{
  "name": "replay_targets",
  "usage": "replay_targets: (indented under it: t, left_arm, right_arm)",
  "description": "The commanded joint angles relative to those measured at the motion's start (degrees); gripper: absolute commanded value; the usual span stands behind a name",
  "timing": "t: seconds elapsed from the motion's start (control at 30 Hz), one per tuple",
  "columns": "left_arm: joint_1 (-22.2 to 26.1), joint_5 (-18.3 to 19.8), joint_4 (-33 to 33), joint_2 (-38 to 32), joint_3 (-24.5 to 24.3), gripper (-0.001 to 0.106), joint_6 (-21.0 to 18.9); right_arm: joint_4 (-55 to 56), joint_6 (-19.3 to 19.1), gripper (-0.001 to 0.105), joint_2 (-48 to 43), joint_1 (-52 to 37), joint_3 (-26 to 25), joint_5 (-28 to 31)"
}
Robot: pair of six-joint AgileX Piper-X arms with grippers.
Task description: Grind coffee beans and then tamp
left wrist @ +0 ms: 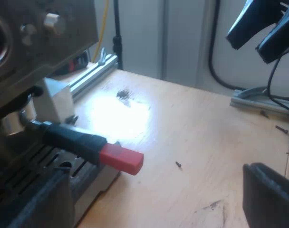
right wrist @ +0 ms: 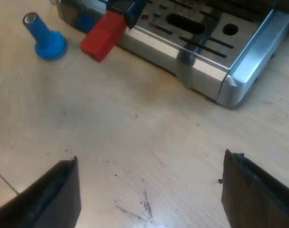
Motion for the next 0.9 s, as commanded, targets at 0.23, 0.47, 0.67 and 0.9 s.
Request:
replay_targets:
  t: [0.23,0.47,0.67,0.9]
  left_arm:
    - [-6.09,0.77,-12.85,6.07,6.54,0.074,0.01]
    - [-7.19,0.77,-16.66,10.63,9.06,0.074,0.01]
    - [-7.19,0.77,-17.73,13.88,9.21,0.074,0.01]
    - [-7.19,0.39,-18.58,15.95,9.21,0.074,0.01]
  right_arm:
    - [-10.20,3.98,0.064,-0.08,12.70,2.07,12.72]
    - [-21.15,8.54,0.064,0.44,22.46,10.01,22.73]
    - [-32.44,10.58,0.064,4.72,33.54,16.26,37.18]
    - [-42.66,16.08,0.064,12.87,41.89,19.58,49.29]
